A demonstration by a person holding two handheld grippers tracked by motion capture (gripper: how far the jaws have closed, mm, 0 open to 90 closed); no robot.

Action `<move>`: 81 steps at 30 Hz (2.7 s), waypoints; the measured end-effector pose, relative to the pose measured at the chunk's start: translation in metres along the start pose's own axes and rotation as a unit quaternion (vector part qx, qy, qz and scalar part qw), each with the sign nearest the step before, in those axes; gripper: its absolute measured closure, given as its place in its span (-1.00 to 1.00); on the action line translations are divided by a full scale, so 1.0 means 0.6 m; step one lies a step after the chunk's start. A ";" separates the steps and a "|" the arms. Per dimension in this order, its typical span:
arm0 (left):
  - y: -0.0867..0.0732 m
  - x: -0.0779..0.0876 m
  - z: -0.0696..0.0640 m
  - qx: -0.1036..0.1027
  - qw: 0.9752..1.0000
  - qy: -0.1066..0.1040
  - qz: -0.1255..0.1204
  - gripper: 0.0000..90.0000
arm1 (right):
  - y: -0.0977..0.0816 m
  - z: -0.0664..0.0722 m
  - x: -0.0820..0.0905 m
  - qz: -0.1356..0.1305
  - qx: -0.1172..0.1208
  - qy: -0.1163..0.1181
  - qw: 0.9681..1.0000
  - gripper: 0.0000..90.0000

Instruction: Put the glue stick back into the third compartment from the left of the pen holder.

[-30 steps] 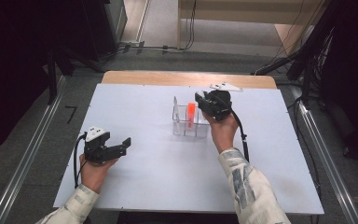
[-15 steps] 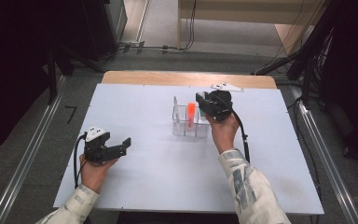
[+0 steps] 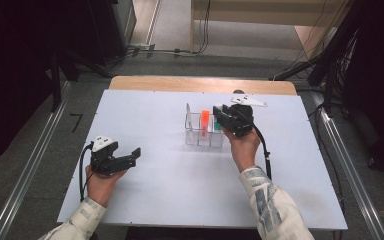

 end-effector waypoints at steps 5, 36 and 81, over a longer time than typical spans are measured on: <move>0.000 -0.001 0.000 -0.001 1.000 0.002 0.001 -0.72 | -0.011 -0.005 0.006 0.005 0.008 -0.003 1.000 0.37; 0.000 0.000 0.000 -0.002 1.000 0.009 0.000 -0.74 | -0.022 -0.034 0.019 -0.006 0.025 -0.004 1.000 -0.38; -0.003 0.001 -0.001 -0.008 1.000 0.022 0.004 -0.78 | -0.120 -0.158 0.142 0.041 0.040 -0.085 0.995 -0.59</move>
Point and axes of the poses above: each handheld gripper's, and its own axes: x roughly backward along the jaws, y roughly out of its top, z roughly to its left, the point moved 4 cm from there along -x, roughly forward along the jaws, and after that the axes turned 15 degrees about -x, right-handed, at the moved point
